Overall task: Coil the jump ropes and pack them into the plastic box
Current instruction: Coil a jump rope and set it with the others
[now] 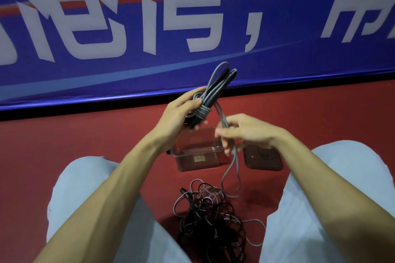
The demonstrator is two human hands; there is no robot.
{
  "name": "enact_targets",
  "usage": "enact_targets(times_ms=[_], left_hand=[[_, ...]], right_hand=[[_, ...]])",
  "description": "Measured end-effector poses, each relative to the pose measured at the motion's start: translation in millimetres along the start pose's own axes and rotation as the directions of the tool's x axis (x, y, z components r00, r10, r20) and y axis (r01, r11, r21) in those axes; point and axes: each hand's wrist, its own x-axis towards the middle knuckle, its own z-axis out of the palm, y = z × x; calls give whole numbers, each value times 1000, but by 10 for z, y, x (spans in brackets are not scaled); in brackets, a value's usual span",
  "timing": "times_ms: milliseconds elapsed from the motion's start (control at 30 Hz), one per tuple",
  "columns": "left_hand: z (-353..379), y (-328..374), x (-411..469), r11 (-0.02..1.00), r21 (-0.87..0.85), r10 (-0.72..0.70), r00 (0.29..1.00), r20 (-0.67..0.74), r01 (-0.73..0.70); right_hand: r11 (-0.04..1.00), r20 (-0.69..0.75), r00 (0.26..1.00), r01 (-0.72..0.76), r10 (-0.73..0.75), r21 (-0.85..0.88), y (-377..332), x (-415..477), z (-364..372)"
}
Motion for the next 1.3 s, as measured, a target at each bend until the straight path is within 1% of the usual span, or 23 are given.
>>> enact_targets(times_ms=[67, 133, 233, 333, 400, 433, 500, 567, 633, 700, 733, 800, 867, 933, 1000, 1100, 1167, 1233, 1267, 1300], left_hand=[[-11, -17, 17, 999, 40, -6, 998, -68, 9], [-57, -76, 55, 996, 89, -17, 992, -128, 29], [-112, -154, 102, 983, 177, -17, 984, -176, 49], [-137, -202, 120, 931, 359, 12, 981, -196, 61], [-173, -233, 124, 855, 513, 23, 983, -182, 75], [-194, -251, 123, 789, 609, 26, 986, -164, 80], [-219, -284, 116, 635, 769, 19, 994, -104, 68], [-218, -305, 115, 535, 844, -7, 999, -34, 32], [-214, -322, 112, 454, 891, -62, 997, 44, -11], [-210, -337, 102, 378, 924, -134, 984, 119, -61], [-199, -340, 90, 343, 935, -162, 975, 155, -92], [-163, -354, 59, 292, 943, -180, 960, 216, -158], [-122, -348, 31, 281, 935, -150, 953, 265, -216], [-111, -335, 24, 295, 921, -114, 948, 299, -255], [-113, -322, 22, 314, 907, -107, 939, 327, -280], [-83, -294, -3, 343, 891, -85, 935, 345, -297], [-56, -277, -16, 386, 867, -40, 933, 358, -316], [-67, -247, -6, 492, 816, -13, 935, 355, -303], [-85, -225, 2, 560, 780, -12, 938, 345, -280], [-100, -200, 9, 629, 735, -13, 942, 337, -254]], right_hand=[[974, 29, 997, -58, 66, -220, 62, 24, 30], [927, 31, 996, -63, 80, -370, 98, 54, 43], [883, 20, 997, -59, 77, -465, 87, 43, 42], [869, 63, 996, -20, 59, -494, 47, -5, 45], [837, 53, 998, 13, 19, -547, 4, -44, 55], [804, 33, 999, 42, -28, -594, -18, -55, 58], [702, -8, 989, 98, -146, -705, -43, -73, 61], [565, -5, 970, 137, -243, -814, -54, -89, 78], [455, 29, 949, 176, -313, -873, -69, -103, 127], [385, 48, 919, 211, -392, -899, -91, -105, 169], [371, 41, 897, 223, -440, -901, -101, -105, 178], [384, -6, 846, 236, -534, -893, -95, -94, 168], [428, -86, 791, 233, -606, -873, -62, -72, 146], [501, -196, 736, 218, -648, -838, -17, -39, 119], [608, -336, 713, 157, -615, -779, 18, -2, 78], [802, -524, 728, 59, -442, -594, 43, 58, 18], [904, -591, 739, 58, -325, -424, 29, 76, 3], [972, -589, 778, 123, -219, -200, -6, 55, -15], [984, -550, 818, 169, -170, -53, -12, 35, -36], [975, -489, 863, 198, -126, 98, -13, 14, -61]])
